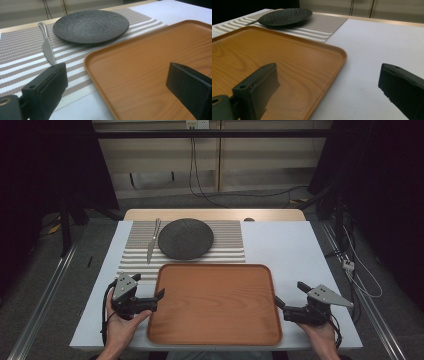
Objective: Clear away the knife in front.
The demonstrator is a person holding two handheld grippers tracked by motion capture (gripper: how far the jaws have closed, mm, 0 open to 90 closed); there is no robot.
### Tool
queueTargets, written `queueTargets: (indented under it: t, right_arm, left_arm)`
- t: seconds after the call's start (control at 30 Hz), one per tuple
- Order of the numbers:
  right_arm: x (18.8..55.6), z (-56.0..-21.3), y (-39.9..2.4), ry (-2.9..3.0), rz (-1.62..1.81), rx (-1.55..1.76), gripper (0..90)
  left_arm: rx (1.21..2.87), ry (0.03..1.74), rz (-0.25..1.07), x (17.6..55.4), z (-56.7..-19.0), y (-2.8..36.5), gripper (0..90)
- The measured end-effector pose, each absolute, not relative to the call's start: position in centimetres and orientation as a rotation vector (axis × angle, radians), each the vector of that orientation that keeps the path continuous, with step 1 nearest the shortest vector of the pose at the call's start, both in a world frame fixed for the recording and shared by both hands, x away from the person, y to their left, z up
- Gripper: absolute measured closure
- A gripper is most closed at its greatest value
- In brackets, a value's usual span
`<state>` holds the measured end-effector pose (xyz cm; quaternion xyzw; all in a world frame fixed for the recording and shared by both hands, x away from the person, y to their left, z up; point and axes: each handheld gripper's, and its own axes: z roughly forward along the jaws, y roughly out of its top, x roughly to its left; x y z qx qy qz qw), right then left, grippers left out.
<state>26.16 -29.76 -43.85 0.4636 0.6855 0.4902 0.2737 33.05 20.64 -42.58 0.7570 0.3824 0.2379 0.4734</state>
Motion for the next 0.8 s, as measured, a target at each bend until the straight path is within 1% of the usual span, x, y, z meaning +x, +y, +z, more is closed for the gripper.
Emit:
queueTargets:
  t: [0.33,0.4,0.47,0.57,0.6,0.63,0.67,0.7,0.77,0.8]
  right_arm:
    - [26.7,-44.2,-29.9,1.859,1.334,1.279,3.5]
    - [26.8,-44.2,-29.9,1.867,1.34,1.281,3.6]
    - [26.8,-44.2,-29.8,1.867,1.338,1.279,3.6]
    - [26.9,-44.3,-29.8,1.87,1.345,1.281,4.4]
    - [26.9,-44.4,-29.9,1.875,1.34,1.279,4.8]
    - [26.9,-44.4,-29.9,1.876,1.338,1.28,4.9]
    - [27.0,-44.5,-30.0,1.875,1.337,1.282,4.6]
    - [27.0,-44.5,-30.0,1.871,1.335,1.284,4.1]
    - [27.0,-44.5,-30.2,1.87,1.336,1.281,4.4]
    - [27.0,-44.5,-30.2,1.87,1.333,1.286,4.2]
  left_arm:
    - [1.864,0.966,0.574,34.1,-42.5,20.8,4.4]
    - [1.898,0.977,0.579,34.7,-42.5,20.8,5.1]
    - [1.892,0.993,0.563,35.2,-42.5,20.7,5.0]
    - [1.895,0.995,0.589,35.9,-42.1,20.5,5.2]
    - [1.895,0.995,0.589,35.9,-42.1,20.5,5.9]
    - [1.899,1.014,0.532,36.4,-41.9,20.7,8.6]
    - [1.902,1.017,0.514,36.7,-41.9,20.7,11.1]
    - [1.909,1.029,0.52,36.9,-41.9,20.7,10.5]
    - [1.916,1.03,0.561,37.4,-41.9,20.6,6.0]
    - [1.92,1.023,0.566,37.7,-41.8,20.6,7.2]
